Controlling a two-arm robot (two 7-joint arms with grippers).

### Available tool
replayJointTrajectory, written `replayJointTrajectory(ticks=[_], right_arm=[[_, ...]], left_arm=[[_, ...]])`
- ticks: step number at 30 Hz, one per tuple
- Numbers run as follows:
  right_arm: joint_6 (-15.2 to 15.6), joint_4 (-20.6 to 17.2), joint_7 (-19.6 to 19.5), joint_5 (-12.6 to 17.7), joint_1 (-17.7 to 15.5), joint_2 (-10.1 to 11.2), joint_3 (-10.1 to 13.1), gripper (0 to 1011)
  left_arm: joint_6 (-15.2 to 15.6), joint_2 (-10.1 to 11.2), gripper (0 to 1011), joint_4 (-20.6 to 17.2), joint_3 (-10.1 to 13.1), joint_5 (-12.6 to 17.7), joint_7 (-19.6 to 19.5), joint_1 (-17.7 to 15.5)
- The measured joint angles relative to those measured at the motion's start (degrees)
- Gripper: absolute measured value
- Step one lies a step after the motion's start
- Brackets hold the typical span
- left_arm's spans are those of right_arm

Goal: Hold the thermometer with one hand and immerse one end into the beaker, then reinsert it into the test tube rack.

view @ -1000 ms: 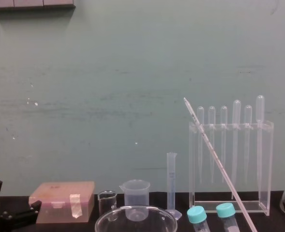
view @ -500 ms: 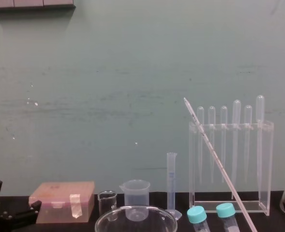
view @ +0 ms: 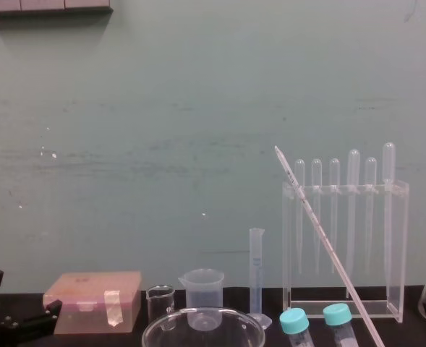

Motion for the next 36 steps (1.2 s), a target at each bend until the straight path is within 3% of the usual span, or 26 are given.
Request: replayJointTrajectory(ticks=[13, 20, 24, 27, 28, 31, 36], right_arm=[[0.0, 0.0, 0.0, 0.0, 0.0, 0.0, 0.0, 1003], [3.2, -1.2, 3.1, -0.1, 0.7, 1.5, 1.2, 1003], [4.6, -3.3, 7.4, 3.2, 1.4, 2.8, 3.2, 1003], [8.0, -6.1, 14.2, 9.4, 2.7, 4.0, 5.8, 1003], [8.0, -6.1, 14.2, 9.4, 2.7, 4.0, 5.8, 1003], [11.9, -8.3, 21.3, 15.0, 4.1, 4.7, 7.1, 1003], [15.8, -10.9, 29.3, 19.5, 5.7, 5.2, 7.0, 1003]], left_arm=[[0.0, 0.0, 1008, 0.0, 0.0, 0.0, 0.0, 0.0], [0.0, 0.0, 1008, 0.0, 0.0, 0.0, 0.0, 0.0], [0.0, 0.0, 1008, 0.0, 0.0, 0.0, 0.0, 0.0], [0.0, 0.0, 1008, 0.0, 0.0, 0.0, 0.0, 0.0], [0.0, 0.0, 1008, 0.0, 0.0, 0.0, 0.0, 0.0], [0.0, 0.0, 1008, 0.0, 0.0, 0.0, 0.0, 0.0], [0.0, 0.0, 1008, 0.0, 0.0, 0.0, 0.0, 0.0]])
